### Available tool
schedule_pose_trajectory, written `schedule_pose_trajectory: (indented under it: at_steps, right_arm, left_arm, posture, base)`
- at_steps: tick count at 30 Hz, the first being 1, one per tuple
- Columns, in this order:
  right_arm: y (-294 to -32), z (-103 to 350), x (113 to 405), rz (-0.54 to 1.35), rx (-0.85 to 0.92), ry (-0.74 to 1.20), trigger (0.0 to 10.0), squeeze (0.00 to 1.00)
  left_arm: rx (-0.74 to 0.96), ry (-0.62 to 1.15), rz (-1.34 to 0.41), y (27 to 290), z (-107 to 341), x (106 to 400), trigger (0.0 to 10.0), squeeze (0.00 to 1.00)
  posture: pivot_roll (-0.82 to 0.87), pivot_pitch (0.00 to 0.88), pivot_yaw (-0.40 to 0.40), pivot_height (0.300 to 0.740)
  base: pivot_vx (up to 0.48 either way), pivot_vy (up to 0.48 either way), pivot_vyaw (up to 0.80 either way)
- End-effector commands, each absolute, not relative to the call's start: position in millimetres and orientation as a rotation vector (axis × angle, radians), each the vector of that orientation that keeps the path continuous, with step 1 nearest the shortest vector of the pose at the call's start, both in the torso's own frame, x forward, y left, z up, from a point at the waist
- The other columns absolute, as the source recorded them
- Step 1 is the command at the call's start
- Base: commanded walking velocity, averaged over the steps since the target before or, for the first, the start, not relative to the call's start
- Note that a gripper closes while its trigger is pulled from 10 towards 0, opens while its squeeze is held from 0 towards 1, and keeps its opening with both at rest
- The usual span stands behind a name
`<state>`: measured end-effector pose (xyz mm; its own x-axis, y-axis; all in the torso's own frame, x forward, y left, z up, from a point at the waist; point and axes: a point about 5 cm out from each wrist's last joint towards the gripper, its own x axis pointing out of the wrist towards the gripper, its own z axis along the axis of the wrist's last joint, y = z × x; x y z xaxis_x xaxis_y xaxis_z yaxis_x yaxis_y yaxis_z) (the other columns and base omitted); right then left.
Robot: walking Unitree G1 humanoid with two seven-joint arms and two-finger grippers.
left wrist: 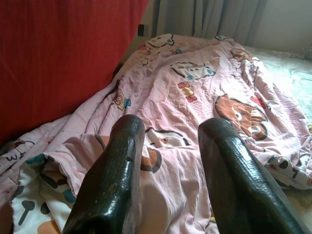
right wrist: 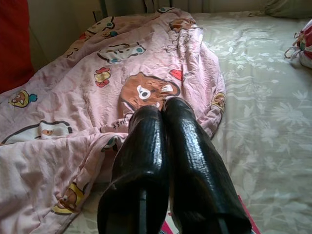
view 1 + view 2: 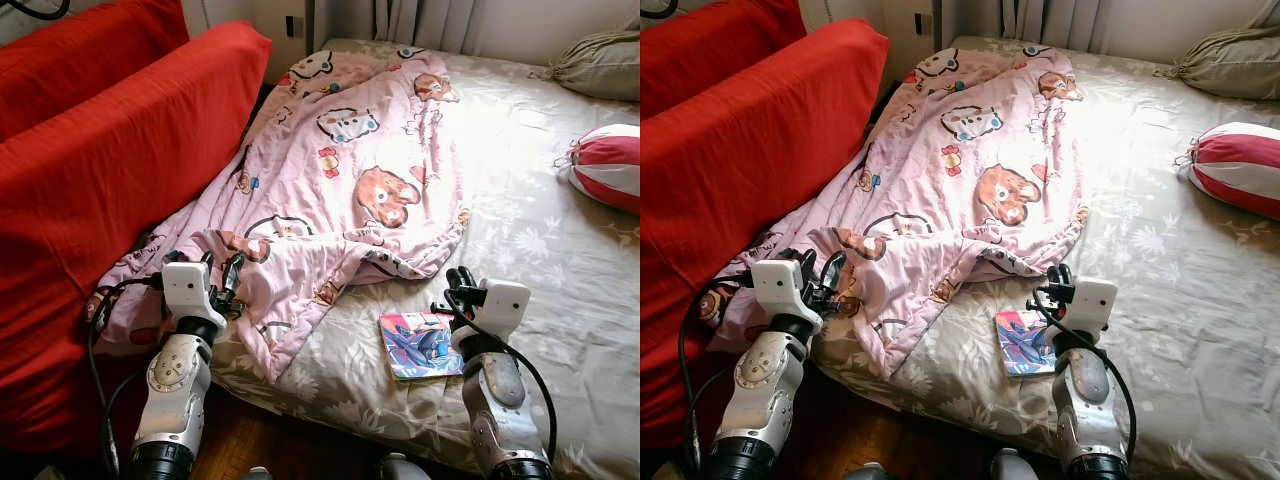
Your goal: Clean up the room
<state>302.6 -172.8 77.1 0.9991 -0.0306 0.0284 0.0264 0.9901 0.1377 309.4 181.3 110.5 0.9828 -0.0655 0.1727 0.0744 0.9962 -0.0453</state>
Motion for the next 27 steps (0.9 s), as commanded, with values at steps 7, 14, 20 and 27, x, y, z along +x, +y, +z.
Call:
schedule_pose_trajectory:
  at_steps: [7,14,20,27]
  right_arm:
    - [-172.1,67.0,298.6,-0.045,0.148,0.013,10.0,0.0]
    - [-170.4,67.6,298.8,-0.048,0.154,0.002,10.0,0.0]
    - [-170.3,68.0,298.9,-0.049,0.155,-0.002,10.0,0.0]
    - [-169.9,65.9,299.4,-0.044,0.141,0.015,10.0,0.0]
  left_arm:
    - [-0.055,-0.151,-0.056,186.5,106.6,306.5,10.0,0.0]
    - [-0.055,-0.15,-0.059,186.1,107.3,307.5,10.0,0.0]
    - [-0.057,-0.147,-0.055,186.8,107.1,308.3,10.0,0.0]
    - [-0.063,-0.15,-0.047,189.3,108.3,308.7,10.0,0.0]
  posture:
    - [0.07,0.199,0.005,0.658]
    - [0.07,0.198,0.005,0.658]
    - [0.07,0.194,0.007,0.658]
    - [0.07,0.185,0.009,0.658]
  base:
    - [0.0,0.0,0.0]
    - [0.0,0.0,0.0]
    - [0.0,0.0,0.0]
    - [0.0,0.0,0.0]
